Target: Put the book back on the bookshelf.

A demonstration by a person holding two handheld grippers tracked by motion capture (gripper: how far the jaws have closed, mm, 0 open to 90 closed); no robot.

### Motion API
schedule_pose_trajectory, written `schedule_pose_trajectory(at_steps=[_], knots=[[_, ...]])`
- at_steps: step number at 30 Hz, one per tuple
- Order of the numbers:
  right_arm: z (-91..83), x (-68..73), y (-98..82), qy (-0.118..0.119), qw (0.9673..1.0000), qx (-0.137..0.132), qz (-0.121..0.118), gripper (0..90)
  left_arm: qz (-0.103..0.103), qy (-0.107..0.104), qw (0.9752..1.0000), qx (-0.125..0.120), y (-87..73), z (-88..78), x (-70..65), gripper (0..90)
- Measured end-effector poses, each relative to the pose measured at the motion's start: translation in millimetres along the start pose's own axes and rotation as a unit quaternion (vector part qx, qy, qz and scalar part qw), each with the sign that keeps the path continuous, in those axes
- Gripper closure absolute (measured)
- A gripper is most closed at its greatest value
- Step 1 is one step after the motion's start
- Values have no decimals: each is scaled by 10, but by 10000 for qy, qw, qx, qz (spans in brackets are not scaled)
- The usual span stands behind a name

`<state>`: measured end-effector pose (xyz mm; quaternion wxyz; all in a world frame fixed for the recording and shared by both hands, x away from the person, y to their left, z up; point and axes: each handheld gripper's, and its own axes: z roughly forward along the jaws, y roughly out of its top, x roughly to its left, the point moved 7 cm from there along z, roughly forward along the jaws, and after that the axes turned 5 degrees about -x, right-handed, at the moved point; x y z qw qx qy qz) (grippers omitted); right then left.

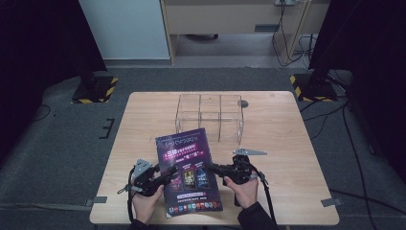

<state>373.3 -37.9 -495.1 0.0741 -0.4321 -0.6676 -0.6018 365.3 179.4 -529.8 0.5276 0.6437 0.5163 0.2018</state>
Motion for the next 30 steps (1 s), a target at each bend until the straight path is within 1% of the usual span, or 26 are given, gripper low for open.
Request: schedule_pose_trajectory(at_steps=[1, 2, 4, 5, 7, 8, 10, 11, 13, 14, 15, 16, 17, 19, 20, 21, 25, 27, 28, 29, 30], knots=[[-2, 18, 10, 42, 10000, -14, -11, 849, 0, 37, 10000, 12, -2, 0, 16, 371], [-8, 38, 18, 76, 10000, -16, 21, 849, 21, 114, 9999, 30, -6, -3, 37, 354], [-21, 90, 53, 160, 9998, -59, 37, 849, 41, 194, 9998, 13, -4, -14, 74, 322], [-22, 99, 64, 152, 9999, -68, 4, 849, 42, 270, 9996, -32, 8, -30, 109, 315], [-30, 117, 94, 141, 9998, -107, 26, 849, 47, 302, 9995, -35, 12, -37, 129, 305], [-38, 129, 110, 156, 9998, -114, 49, 849, 33, 395, 9992, -47, 16, -50, 178, 298], [-50, 156, 150, 175, 9997, -177, -1, 849, 6, 489, 9988, -51, 11, -62, 239, 293], [-64, 183, 180, 217, 9996, -204, -5, 849, 6, 489, 9988, -51, 11, -62, 239, 288], [-83, 231, 234, 292, 9992, -284, -28, 849, 5, 604, 9982, -33, 1, -68, 294, 283], [-97, 264, 267, 312, 9990, -322, -44, 849, -41, 655, 9978, 1, -9, -69, 325, 281], [-97, 264, 267, 312, 9990, -322, -44, 849, -98, 721, 9973, 61, -26, -64, 368, 281], [-126, 333, 351, 332, 9985, -406, -153, 849, -141, 848, 9961, 178, -66, -52, 432, 273], [-135, 356, 381, 340, 9983, -436, -182, 849, -141, 848, 9961, 178, -66, -52, 432, 270], [-157, 413, 461, 334, 9977, -521, -292, 849, -153, 974, 9946, 339, -121, -30, 492, 265], [-169, 438, 498, 325, 9974, -552, -327, 849, -63, 1083, 9929, 488, -166, -8, 531, 259], [-180, 460, 534, 335, 9970, -594, -374, 849, -26, 1101, 9924, 558, -183, 4, 541, 251], [-235, 529, 657, 267, 9953, -755, -548, 849, 36, 1114, 9915, 669, -219, 33, 548, 237], [-268, 546, 708, 226, 9944, -823, -622, 849, 165, 1146, 9906, 721, -232, 46, 546, 230], [-285, 550, 737, 211, 9941, -849, -635, 849, 253, 1172, 9898, 769, -240, 53, 548, 228], [-285, 550, 737, 211, 9941, -849, -635, 849, 253, 1172, 9898, 769, -240, 53, 548, 225], [-310, 551, 774, 174, 9938, -873, -664, 849, 302, 1196, 9891, 809, -250, 61, 550, 225]])
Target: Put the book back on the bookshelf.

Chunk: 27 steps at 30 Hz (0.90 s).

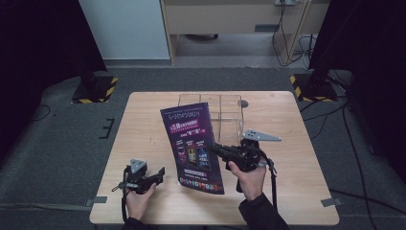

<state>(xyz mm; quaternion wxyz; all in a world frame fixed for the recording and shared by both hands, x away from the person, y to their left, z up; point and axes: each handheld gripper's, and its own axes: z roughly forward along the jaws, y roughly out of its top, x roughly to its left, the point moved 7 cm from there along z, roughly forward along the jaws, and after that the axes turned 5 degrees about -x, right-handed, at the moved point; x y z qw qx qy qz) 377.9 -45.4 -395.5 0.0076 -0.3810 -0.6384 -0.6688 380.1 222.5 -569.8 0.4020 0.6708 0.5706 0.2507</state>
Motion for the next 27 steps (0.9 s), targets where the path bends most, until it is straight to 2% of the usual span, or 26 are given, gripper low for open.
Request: schedule_pose_trajectory(at_steps=[3, 11, 22, 27], knots=[[-50, 5, 106, -44, 9999, -87, -41, 849, 132, 98, 9998, 77, -24, 26, 3, 222], [-219, 57, 449, -193, 9984, -414, -328, 849, 250, 125, 9993, 244, -72, 80, -17, 208], [-406, 12, 726, -447, 9954, -713, -459, 849, 466, 173, 9981, 361, -87, 101, -44, 181], [-494, -35, 809, -580, 9939, -814, -466, 848, 478, 154, 9981, 364, -87, 102, -44, 176]])
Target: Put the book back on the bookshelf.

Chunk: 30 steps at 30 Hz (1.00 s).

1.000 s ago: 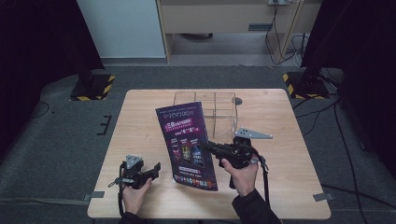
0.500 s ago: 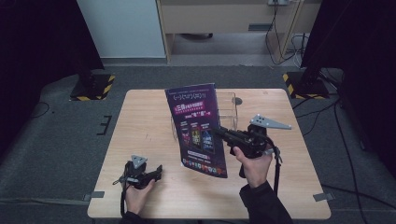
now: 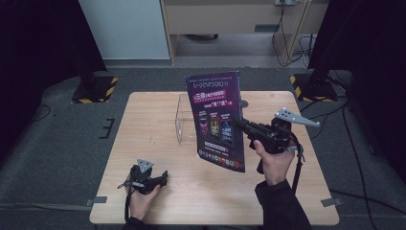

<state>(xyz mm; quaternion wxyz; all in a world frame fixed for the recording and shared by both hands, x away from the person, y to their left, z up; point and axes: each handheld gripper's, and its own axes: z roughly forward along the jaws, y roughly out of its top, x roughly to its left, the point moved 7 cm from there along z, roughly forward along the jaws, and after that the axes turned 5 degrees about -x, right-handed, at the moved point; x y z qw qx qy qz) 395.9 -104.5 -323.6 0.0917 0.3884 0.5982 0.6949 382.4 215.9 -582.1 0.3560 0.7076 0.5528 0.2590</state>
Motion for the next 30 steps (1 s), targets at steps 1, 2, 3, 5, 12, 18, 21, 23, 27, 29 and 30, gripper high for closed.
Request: schedule_pose_trajectory(at_steps=[1, 2, 3, 5, 12, 18, 21, 23, 27, 29, 30], knots=[[-31, -32, 36, -74, 10000, -61, -19, 849, 3, -2, 10000, 2, 0, 1, -1, 176], [-43, -45, 50, -91, 9999, -76, -20, 848, 14, 6, 10000, 5, 0, 1, -1, 176], [-43, -45, 50, -91, 9999, -76, -20, 848, 14, 6, 10000, 5, 0, 1, -1, 176], [-77, -88, 91, -173, 9998, -123, -26, 849, 28, 14, 10000, 12, -1, 2, -2, 176], [-150, -240, 226, -422, 9987, -276, -91, 848, 117, 74, 9999, 43, -3, 10, -16, 173], [-178, -379, 310, -620, 9973, -385, -116, 848, 123, 73, 9999, 47, -3, 11, -17, 171], [-168, -451, 347, -703, 9963, -474, -119, 848, 125, 73, 9999, 48, -3, 11, -17, 170], [-155, -498, 359, -761, 9956, -527, -127, 848, 125, 74, 9999, 48, -3, 11, -18, 170], [-108, -598, 368, -916, 9941, -555, -151, 848, 121, 75, 9999, 44, -2, 12, -18, 170], [-79, -641, 368, -976, 9935, -558, -179, 848, 120, 75, 9999, 43, -2, 12, -18, 170], [-65, -658, 369, -991, 9934, -555, -173, 848, 120, 75, 9999, 43, -2, 12, -18, 170]])
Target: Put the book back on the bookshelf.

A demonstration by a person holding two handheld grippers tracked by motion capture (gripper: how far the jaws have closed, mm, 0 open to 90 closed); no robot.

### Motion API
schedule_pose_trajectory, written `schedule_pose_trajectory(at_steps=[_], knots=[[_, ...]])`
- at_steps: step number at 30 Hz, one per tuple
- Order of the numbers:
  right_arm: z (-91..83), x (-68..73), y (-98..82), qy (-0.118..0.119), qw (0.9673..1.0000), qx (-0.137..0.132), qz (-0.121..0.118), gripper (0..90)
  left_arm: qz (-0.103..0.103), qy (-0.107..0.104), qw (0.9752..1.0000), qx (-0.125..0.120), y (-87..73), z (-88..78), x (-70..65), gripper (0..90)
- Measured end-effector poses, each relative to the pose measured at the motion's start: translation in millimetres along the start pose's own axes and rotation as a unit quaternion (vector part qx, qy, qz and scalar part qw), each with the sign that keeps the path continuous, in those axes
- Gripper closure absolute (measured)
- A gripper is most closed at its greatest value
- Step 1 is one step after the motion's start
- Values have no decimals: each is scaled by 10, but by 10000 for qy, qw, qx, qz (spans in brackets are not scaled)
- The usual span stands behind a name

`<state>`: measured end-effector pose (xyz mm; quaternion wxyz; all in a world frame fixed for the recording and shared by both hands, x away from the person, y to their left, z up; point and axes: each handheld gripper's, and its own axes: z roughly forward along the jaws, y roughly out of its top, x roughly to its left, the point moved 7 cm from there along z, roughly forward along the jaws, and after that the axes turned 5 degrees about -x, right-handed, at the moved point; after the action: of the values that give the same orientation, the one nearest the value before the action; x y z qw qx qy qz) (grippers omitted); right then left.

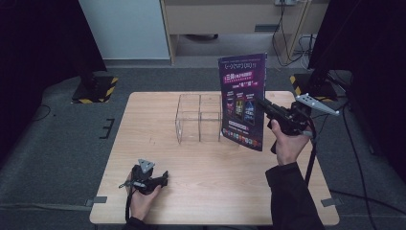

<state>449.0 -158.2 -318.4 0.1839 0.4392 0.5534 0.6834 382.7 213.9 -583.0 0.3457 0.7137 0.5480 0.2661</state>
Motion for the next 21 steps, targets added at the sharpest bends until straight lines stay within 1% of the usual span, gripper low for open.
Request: schedule_pose_trajectory(at_steps=[3, 9, 12, 16, 18, 21], knots=[[49, -55, 2, -81, 10000, -9, -15, 848, 2, 1, 10000, 1, 0, 0, 0, 170], [189, -173, -33, -264, 9996, -8, -120, 848, 9, 4, 10000, 4, 0, -1, 1, 170], [264, -221, -91, -352, 9993, -2, -134, 848, 9, 4, 10000, 3, 0, -1, 1, 170], [360, -277, -186, -492, 9986, -20, -215, 848, 10, 4, 10000, 4, 0, -1, 1, 170], [405, -307, -236, -547, 9983, -21, -204, 848, 10, 4, 10000, 3, 0, -1, 1, 170], [472, -339, -317, -606, 9978, 74, -247, 848, 10, 3, 10000, 4, 0, -1, 1, 169]])
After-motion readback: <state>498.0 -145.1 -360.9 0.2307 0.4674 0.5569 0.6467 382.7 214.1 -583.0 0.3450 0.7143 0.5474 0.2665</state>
